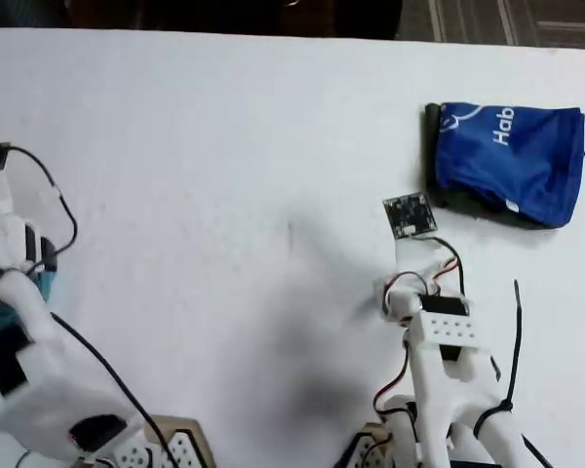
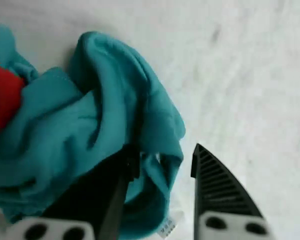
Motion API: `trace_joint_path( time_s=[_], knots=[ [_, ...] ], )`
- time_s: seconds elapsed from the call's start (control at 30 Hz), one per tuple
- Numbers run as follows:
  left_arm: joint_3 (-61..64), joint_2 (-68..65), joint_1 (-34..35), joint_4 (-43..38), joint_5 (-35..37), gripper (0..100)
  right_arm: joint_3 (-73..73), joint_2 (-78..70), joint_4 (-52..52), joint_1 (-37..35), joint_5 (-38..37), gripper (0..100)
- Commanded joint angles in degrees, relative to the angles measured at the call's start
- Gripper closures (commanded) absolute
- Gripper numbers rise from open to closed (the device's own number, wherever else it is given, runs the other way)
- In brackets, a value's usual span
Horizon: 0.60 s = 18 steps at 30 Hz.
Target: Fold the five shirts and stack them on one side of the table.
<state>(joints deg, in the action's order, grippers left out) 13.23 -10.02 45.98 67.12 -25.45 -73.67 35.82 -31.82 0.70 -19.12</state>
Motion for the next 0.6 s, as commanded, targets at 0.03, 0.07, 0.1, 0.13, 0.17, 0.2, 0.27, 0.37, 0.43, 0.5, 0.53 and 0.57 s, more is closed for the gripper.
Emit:
trace_joint_path(
  time_s=[0.03, 0.07, 0.1, 0.13, 0.17, 0.2, 0.27, 0.37, 0.43, 0.5, 0.53, 0.57],
  knots=[
    [-7.8, -7.4, 0.2, 0.9, 2.3, 82, 0.2, 1.1, 0.9, -0.2, 0.4, 84.4],
    [-9.1, -8.8, -0.3, 1.1, 2.4, 82, 0.2, 1.1, 0.9, -0.2, 0.4, 84.4],
    [-9.9, -9.8, -0.8, 1.6, 2.4, 82, 0.2, 1.1, 0.9, -0.2, 0.4, 84.4],
    [-10.9, -10.5, -1.4, 2.4, 2.5, 82, 0.2, 1.1, 0.9, -0.2, 0.4, 84.4],
    [-11.7, -11.1, -2.0, 3.6, 2.6, 84, 0.2, 1.1, 0.9, -0.2, 0.4, 84.4],
    [-12.6, -11.3, -2.8, 5.2, 2.6, 88, 0.2, 1.1, 0.9, -0.2, 0.4, 84.4],
    [-14.4, -11.0, -5.0, 8.4, 3.0, 99, 0.2, 1.1, 0.9, -0.2, 0.4, 84.4],
    [-17.7, -9.3, -9.2, 14.3, 6.6, 98, 0.2, 1.1, 0.9, -0.2, 0.4, 84.4],
    [-20.5, -7.3, -13.5, 18.1, 9.0, 97, 0.2, 1.1, 0.9, -0.2, 0.4, 84.4],
    [-24.0, -4.7, -18.9, 22.1, 10.8, 97, 0.2, 1.1, 0.9, -0.2, 0.5, 84.4],
    [-25.8, -3.3, -22.1, 23.9, 11.6, 97, 0.2, 1.1, 0.9, -0.2, 0.5, 84.4],
    [-27.8, -2.0, -25.3, 25.8, 12.5, 97, 0.2, 1.1, 0.9, -0.2, 0.5, 84.4]
  ],
)
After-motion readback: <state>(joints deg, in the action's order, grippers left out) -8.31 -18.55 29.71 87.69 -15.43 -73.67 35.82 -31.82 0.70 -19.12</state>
